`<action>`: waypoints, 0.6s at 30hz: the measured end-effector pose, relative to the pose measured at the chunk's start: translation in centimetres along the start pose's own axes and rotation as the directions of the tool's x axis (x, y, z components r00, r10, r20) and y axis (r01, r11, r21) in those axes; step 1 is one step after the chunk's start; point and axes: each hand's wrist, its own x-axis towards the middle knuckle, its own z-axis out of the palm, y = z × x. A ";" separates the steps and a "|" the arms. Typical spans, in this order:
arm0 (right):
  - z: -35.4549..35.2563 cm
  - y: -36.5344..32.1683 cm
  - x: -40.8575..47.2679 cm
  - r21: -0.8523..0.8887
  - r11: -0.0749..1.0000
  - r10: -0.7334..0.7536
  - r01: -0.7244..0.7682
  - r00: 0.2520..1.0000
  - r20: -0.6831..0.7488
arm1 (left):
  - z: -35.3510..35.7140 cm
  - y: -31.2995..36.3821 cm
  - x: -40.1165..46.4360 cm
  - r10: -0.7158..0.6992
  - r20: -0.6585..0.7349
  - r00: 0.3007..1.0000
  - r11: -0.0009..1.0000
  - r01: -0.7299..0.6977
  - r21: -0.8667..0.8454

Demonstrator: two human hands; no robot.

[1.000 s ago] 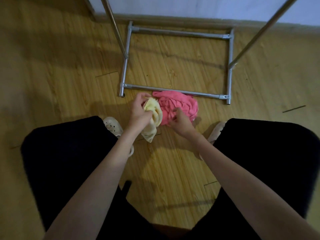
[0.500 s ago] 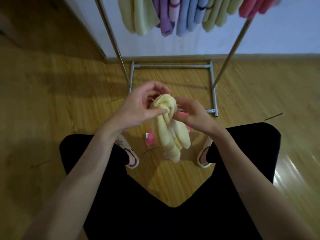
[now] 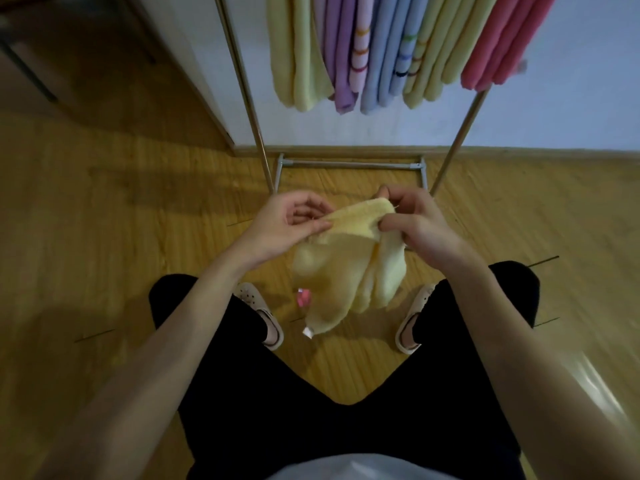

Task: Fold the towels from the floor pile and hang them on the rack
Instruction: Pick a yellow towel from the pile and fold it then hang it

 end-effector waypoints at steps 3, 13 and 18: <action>0.5 -0.3 -0.1 -0.021 1.000 0.005 -0.005 1.000 -0.011 | -0.3 -0.9 -0.5 -0.055 -0.030 0.998 0.998 0.055 0.008; -1.0 1.3 0.6 -0.300 0.954 0.002 -0.006 1.000 -0.015 | -1.0 2.1 1.0 -0.205 -0.183 0.962 0.755 0.037 -0.654; -2.9 4.2 -0.4 -0.399 0.914 0.077 -0.076 0.997 -0.013 | -2.0 2.7 2.0 -0.293 -0.209 0.933 0.595 0.007 -0.803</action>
